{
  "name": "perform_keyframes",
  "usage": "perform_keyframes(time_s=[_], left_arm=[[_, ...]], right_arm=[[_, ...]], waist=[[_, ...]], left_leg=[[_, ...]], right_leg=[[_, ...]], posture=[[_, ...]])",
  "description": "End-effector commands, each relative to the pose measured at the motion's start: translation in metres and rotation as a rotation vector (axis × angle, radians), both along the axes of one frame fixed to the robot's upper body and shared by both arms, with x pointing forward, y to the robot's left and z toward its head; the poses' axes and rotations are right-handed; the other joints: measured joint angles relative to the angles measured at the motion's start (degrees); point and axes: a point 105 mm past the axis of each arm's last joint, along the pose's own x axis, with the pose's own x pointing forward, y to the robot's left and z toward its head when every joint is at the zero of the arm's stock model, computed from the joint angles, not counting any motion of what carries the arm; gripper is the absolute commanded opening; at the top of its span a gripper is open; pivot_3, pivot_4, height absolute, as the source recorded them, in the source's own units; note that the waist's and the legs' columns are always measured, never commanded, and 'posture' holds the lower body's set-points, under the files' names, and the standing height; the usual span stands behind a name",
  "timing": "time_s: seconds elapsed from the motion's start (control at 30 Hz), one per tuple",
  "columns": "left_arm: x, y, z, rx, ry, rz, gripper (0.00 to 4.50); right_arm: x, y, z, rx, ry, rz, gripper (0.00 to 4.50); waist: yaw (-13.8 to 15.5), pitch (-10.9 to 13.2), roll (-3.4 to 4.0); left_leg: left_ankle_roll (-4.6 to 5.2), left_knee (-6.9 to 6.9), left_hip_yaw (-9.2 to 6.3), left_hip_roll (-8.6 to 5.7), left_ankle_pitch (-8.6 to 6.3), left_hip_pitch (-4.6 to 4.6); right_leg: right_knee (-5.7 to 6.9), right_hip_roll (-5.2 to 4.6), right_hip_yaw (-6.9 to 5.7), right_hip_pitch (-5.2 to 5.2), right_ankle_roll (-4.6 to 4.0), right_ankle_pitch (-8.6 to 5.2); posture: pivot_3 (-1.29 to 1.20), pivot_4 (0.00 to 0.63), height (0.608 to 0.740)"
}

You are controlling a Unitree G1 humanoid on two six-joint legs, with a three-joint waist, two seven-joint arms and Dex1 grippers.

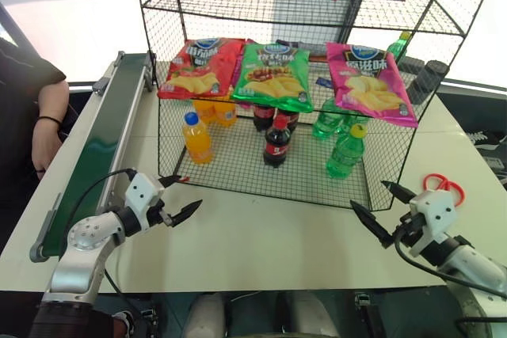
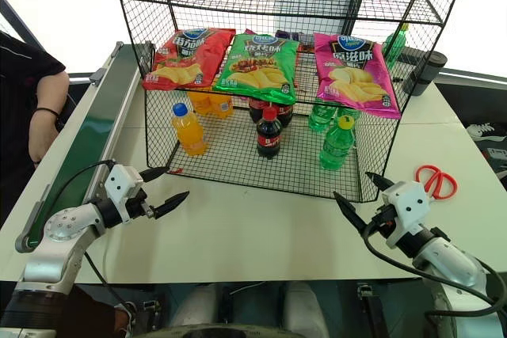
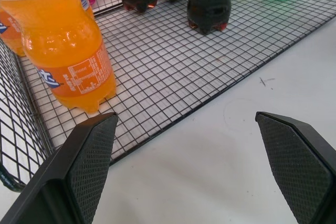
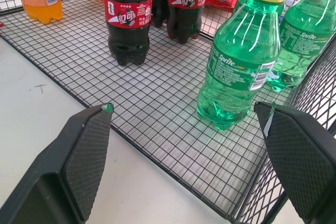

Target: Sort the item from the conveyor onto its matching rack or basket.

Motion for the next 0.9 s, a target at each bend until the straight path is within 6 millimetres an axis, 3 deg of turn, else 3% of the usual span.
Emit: perform_keyframes(time_s=[0.03,0.9], left_arm=[[0.0035,0.0006,0.0098,-0.001,-0.043,-0.009,4.5],[0.0102,0.0026,0.0078,0.023,-0.077,0.035,4.5]], right_arm=[[-0.0011,0.0001,0.0106,-0.002,-0.047,-0.002,4.46],[0.008,-0.0024,0.0107,-0.016,-0.055,0.01,4.46]], waist=[[0.0,0.0,0.0],[0.0,0.0,0.0]], left_leg=[[0.0,0.0,0.0,0.0,0.0,0.0],[0.0,0.0,0.0,0.0,0.0,0.0]], right_leg=[[0.0,0.0,0.0,0.0,0.0,0.0],[0.0,0.02,0.0,0.0,0.04,0.02]], posture=[[0.0,0.15,0.74],[0.0,0.15,0.74]])
